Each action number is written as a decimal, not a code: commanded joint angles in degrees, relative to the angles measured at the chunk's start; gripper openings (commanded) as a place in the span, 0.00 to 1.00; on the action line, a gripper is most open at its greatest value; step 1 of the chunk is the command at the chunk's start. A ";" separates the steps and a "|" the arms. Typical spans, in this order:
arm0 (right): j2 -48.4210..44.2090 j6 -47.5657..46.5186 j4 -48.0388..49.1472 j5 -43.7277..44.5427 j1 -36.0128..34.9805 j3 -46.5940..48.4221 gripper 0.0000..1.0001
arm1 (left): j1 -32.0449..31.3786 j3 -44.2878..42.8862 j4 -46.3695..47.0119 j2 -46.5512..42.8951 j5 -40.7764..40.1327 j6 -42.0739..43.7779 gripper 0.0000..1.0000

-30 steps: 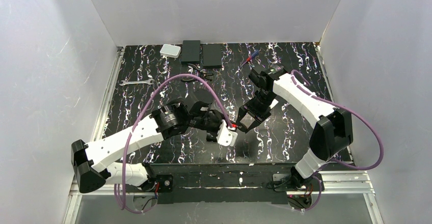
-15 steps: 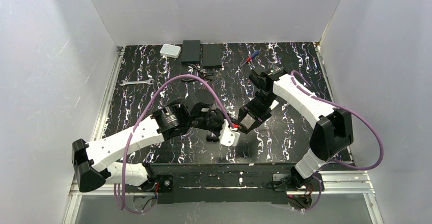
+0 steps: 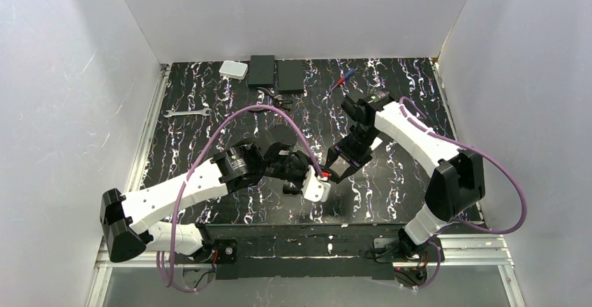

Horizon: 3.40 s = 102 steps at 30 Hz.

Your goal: Unlock with the key

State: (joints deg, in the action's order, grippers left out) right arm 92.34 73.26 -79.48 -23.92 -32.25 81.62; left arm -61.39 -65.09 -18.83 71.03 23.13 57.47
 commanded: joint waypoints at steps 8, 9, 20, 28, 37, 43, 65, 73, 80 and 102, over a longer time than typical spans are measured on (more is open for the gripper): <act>-2.21 1.07 -2.17 -0.95 0.26 0.64 0.01 | -0.93 1.76 2.33 -1.90 -0.09 -1.61 0.00; -2.23 0.99 -2.19 -0.97 0.26 0.58 0.01 | -0.94 1.94 3.00 -1.84 -0.17 -1.96 0.00; -2.76 0.57 -2.19 -1.40 0.26 -0.33 0.01 | -1.11 2.82 4.24 -1.14 -0.92 -1.85 0.00; -2.87 0.61 -2.17 -1.57 0.26 -0.60 0.01 | -1.15 4.16 4.24 -1.83 -1.52 -2.10 0.00; -2.77 0.65 -2.17 -1.72 0.26 -0.52 0.01 | -1.15 4.53 4.91 -1.47 -1.19 -2.55 0.00; -2.69 0.56 -2.13 -1.84 0.26 -0.62 0.01 | -1.21 4.51 6.79 -0.75 -2.01 -3.20 0.00; -2.01 -0.42 -2.08 -2.43 0.26 -0.52 0.01 | -1.72 7.14 6.53 -1.23 -4.58 -1.56 0.00; -2.01 -0.41 -2.08 -2.53 0.26 -0.39 0.01 | -1.72 10.15 6.26 -3.58 -4.97 -1.23 0.00; -2.05 -0.28 -2.09 -2.53 0.24 -0.16 0.01 | -1.81 9.01 7.05 -1.93 -5.33 -0.54 0.00; -1.47 -1.35 -2.08 -3.24 0.17 0.80 0.01 | -2.01 7.53 12.42 -0.26 0.88 -3.58 0.00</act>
State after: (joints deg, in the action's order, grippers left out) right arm 91.88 71.56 -79.47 -21.54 -31.88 80.66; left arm -63.13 -56.38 -7.05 69.93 21.41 55.28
